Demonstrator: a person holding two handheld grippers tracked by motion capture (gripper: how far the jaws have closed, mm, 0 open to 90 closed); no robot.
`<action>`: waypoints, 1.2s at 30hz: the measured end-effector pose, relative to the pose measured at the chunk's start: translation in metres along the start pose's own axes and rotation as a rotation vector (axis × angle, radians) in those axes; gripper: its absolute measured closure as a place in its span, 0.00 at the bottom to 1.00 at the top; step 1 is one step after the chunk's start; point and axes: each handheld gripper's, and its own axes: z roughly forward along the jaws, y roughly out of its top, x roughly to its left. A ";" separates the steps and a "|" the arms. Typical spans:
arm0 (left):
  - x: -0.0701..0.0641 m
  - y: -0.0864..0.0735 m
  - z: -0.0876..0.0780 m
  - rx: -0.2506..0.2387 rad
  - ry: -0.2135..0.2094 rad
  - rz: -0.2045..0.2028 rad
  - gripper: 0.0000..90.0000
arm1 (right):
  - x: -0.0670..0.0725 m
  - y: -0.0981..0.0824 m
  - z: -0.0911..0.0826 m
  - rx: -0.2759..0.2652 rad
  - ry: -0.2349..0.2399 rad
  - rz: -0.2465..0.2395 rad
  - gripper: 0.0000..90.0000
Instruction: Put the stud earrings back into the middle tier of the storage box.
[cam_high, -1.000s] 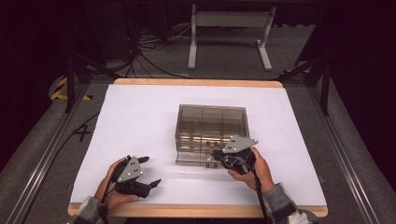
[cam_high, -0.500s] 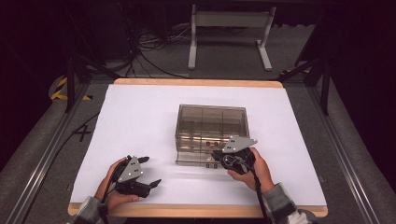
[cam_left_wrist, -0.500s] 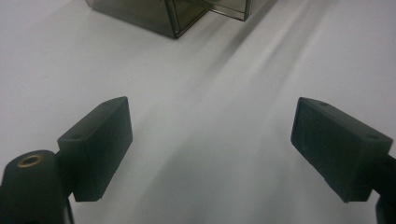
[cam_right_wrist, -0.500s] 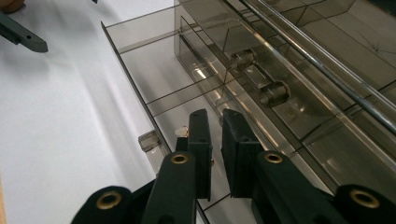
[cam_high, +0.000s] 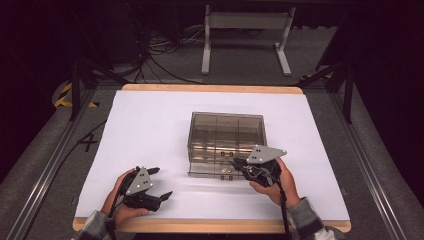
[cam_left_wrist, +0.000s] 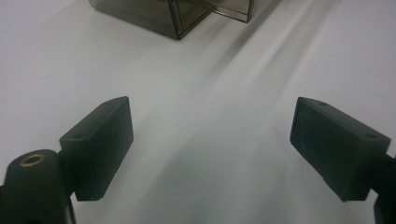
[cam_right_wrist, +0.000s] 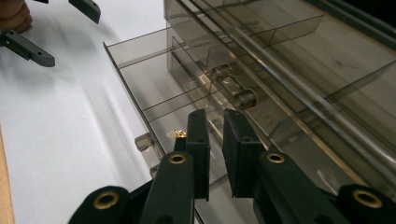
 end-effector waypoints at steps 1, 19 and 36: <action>0.000 0.000 -0.001 0.000 -0.001 -0.007 0.17 | 0.000 0.000 -0.003 -0.009 -0.004 0.003 0.91; -0.007 0.007 -0.010 -0.049 -0.034 -0.007 0.59 | -0.018 -0.004 -0.043 -0.105 -0.086 0.026 0.95; -0.027 0.021 0.002 -0.020 -0.070 0.011 0.96 | -0.056 -0.019 -0.051 -0.127 -0.216 0.112 1.00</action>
